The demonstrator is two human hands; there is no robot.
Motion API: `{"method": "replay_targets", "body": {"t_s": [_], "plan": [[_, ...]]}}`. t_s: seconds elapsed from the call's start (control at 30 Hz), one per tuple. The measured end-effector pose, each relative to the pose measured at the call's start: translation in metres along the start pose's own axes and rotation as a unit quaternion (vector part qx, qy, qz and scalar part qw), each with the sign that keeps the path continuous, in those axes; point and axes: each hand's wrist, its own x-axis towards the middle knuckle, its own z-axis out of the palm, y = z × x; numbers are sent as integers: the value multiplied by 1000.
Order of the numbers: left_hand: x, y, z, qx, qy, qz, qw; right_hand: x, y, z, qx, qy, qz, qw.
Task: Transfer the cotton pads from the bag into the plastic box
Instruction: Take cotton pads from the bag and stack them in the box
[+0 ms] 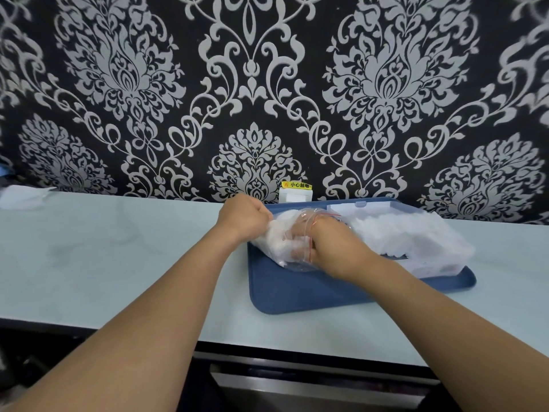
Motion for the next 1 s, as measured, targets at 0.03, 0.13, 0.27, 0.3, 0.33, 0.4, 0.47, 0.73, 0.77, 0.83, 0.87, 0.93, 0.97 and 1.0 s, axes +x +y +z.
{"method": "replay_targets", "body": {"t_s": [0.03,0.13,0.27,0.3,0.33,0.4,0.47,0.73,0.77,0.83,0.87,0.93,0.97,1.0], "plan": [[0,1,0,2,-1,0,1000,0,2,0,-2,5,-10,1000],[-2,3,-1,7,-3,4,1000,-4,8,-3,-27,20,-36,999],[-5,1,-3,-3,-19,11,1000,-17,2,-6,-5,20,-63,998],[-5,0,-2,-4,-20,14,1000,-18,-1,-5,23,23,-69,997],[-5,-1,-2,-3,-20,15,1000,-19,-4,-3,35,16,-66,997],[-6,-2,-1,4,-14,16,1000,-16,-7,-1,37,1,-59,998],[-5,-3,0,24,7,20,999,-16,-8,-3,29,-10,-61,998],[2,-6,2,60,50,42,996,-53,18,-61,218,93,-16,971],[1,-6,2,64,45,42,996,-60,24,-70,298,85,4,951],[-1,-1,4,76,48,39,995,-69,37,-82,438,75,55,894],[-3,4,3,79,79,47,993,-70,43,-82,495,80,80,862],[-13,24,3,21,179,95,979,-73,47,-84,582,105,118,798],[-22,39,3,-53,216,122,967,-75,46,-85,613,111,124,773],[-35,58,5,-138,219,138,956,-75,44,-83,639,113,123,750]]}}
